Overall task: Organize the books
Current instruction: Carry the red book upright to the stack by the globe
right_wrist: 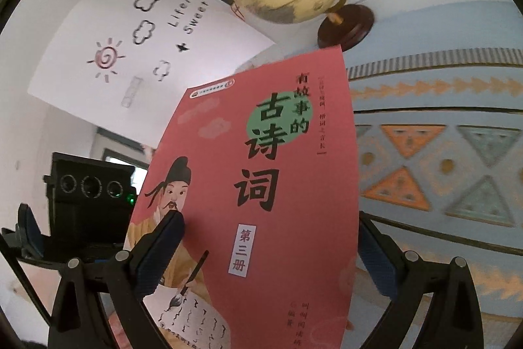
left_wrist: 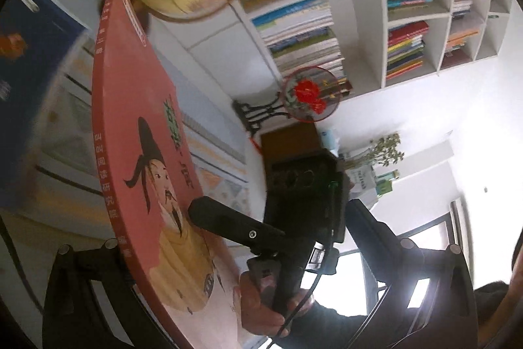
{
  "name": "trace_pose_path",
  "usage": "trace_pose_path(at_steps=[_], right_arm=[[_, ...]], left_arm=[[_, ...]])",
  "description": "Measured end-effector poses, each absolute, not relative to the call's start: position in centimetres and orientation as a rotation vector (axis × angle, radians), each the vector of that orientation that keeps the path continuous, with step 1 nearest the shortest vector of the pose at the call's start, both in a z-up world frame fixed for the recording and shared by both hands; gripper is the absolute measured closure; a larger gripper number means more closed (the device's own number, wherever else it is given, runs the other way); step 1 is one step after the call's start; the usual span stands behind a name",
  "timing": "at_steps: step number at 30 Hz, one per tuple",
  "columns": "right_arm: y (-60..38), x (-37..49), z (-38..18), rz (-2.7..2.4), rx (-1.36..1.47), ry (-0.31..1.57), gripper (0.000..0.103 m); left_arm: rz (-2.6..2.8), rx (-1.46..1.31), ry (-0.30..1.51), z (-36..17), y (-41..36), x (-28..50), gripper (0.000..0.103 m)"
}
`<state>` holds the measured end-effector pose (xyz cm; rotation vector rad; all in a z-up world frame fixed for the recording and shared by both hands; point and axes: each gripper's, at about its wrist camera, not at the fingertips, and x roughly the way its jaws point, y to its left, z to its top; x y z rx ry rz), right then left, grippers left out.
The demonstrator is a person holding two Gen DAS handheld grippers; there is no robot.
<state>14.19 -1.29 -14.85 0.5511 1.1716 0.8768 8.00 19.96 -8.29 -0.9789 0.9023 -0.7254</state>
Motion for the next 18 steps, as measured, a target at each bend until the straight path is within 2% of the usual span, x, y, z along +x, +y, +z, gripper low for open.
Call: trace_pose_path(at_steps=[8,18], right_arm=[[8.3,17.2,-15.3,0.786,0.543,1.173,0.002],[13.7,20.4,-17.4,0.64,0.469,1.216,0.002]], left_arm=[[-0.752,-0.912,0.965,-9.8,28.3,11.8,0.001],[-0.673,-0.977,1.107,-15.9,34.6,16.7,0.001]])
